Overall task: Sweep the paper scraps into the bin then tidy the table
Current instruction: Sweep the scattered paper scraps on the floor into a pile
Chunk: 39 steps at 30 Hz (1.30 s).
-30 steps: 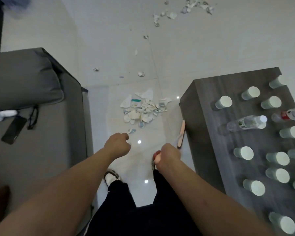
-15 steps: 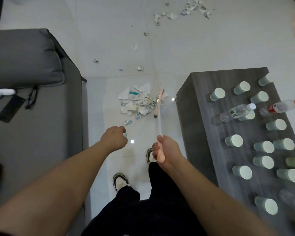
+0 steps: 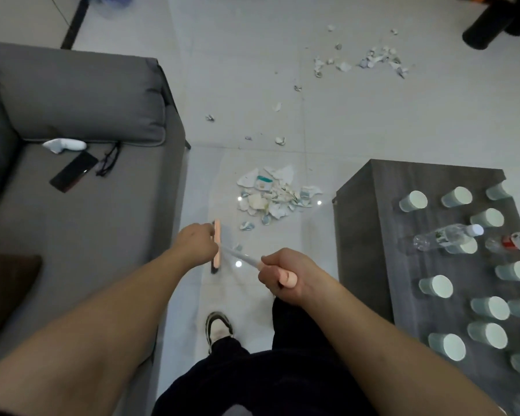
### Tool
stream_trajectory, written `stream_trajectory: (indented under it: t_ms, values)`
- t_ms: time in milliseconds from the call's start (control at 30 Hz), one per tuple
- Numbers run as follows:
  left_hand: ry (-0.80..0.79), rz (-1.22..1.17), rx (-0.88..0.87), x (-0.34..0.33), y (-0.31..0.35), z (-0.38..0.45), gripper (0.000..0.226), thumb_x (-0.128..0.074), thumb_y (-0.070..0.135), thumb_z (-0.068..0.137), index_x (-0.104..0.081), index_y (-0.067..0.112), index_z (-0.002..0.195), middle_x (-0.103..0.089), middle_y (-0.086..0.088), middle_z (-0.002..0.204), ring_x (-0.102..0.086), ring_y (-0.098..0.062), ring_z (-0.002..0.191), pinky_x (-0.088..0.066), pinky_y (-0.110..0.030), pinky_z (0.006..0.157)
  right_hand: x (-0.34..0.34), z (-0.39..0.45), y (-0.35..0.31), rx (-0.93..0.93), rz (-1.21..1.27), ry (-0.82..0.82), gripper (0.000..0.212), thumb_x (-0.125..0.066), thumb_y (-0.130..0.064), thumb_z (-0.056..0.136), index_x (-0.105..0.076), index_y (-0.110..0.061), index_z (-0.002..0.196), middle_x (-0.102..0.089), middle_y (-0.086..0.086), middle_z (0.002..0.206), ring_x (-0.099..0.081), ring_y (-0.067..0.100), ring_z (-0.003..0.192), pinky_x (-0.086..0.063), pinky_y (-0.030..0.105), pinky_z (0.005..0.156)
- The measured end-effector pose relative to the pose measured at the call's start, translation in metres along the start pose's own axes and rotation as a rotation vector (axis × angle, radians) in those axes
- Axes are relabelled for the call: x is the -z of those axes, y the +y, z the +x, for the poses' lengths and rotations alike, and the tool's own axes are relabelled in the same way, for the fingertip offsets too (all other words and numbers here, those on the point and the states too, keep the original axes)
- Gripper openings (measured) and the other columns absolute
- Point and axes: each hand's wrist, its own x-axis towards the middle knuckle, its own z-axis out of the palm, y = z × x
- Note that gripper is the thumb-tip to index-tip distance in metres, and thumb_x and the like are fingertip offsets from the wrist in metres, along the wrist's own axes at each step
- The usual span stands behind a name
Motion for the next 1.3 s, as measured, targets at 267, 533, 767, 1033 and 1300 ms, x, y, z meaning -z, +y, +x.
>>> stream_trajectory:
  t_ms: [267, 533, 767, 1033, 1300]
  values:
    - [-0.014, -0.032, 0.123, 0.009, 0.023, 0.038, 0.041, -0.05, 0.019, 0.086, -0.055, 0.019, 0.127, -0.054, -0.01, 0.13, -0.053, -0.027, 0.115, -0.044, -0.032, 0.084, 0.019, 0.036, -0.101, -0.08, -0.412, 0.097, 0.004, -0.043, -0.001, 0.099, -0.045, 0.0, 0.102, -0.043, 0.007, 0.059, -0.036, 0.009, 0.028, -0.031, 0.013, 0.027]
    - [-0.008, -0.055, 0.118, 0.03, 0.095, 0.095, 0.048, -0.048, 0.022, 0.086, -0.049, 0.024, 0.134, -0.05, -0.004, 0.133, -0.048, -0.024, 0.119, -0.041, -0.034, 0.09, -0.002, 0.061, -0.231, 0.109, -0.767, 0.259, 0.007, -0.052, 0.002, 0.092, -0.052, -0.005, 0.092, -0.055, 0.013, 0.069, -0.049, 0.014, 0.042, -0.037, 0.016, 0.033]
    - [-0.005, -0.06, 0.138, 0.066, 0.104, 0.12, 0.047, -0.048, 0.02, 0.089, -0.047, 0.02, 0.136, -0.048, -0.006, 0.136, -0.044, -0.025, 0.123, -0.041, -0.035, 0.097, -0.045, 0.089, -0.294, 0.295, -0.791, 0.283, 0.031, -0.049, 0.005, 0.091, -0.052, -0.003, 0.121, -0.054, 0.017, 0.097, -0.046, 0.02, 0.059, -0.036, 0.015, 0.032]
    - [-0.035, -0.046, 0.144, 0.11, 0.083, 0.172, 0.047, -0.049, 0.021, 0.089, -0.047, 0.02, 0.136, -0.045, -0.006, 0.138, -0.042, -0.026, 0.126, -0.039, -0.038, 0.1, -0.079, 0.111, -0.337, 0.466, -0.919, 0.33, 0.032, -0.043, 0.014, 0.083, -0.037, -0.011, 0.065, -0.035, 0.007, 0.062, -0.034, 0.018, 0.041, -0.034, 0.022, 0.043]
    - [-0.128, 0.04, -0.13, 0.162, 0.086, 0.286, 0.046, -0.046, 0.022, 0.09, -0.047, 0.019, 0.136, -0.047, -0.007, 0.135, -0.045, -0.026, 0.123, -0.04, -0.036, 0.097, -0.13, 0.103, -0.328, 0.564, -0.589, 0.37, 0.053, -0.054, -0.011, 0.091, -0.047, -0.016, 0.143, -0.057, 0.011, 0.074, -0.046, 0.015, 0.041, -0.039, 0.022, 0.04]
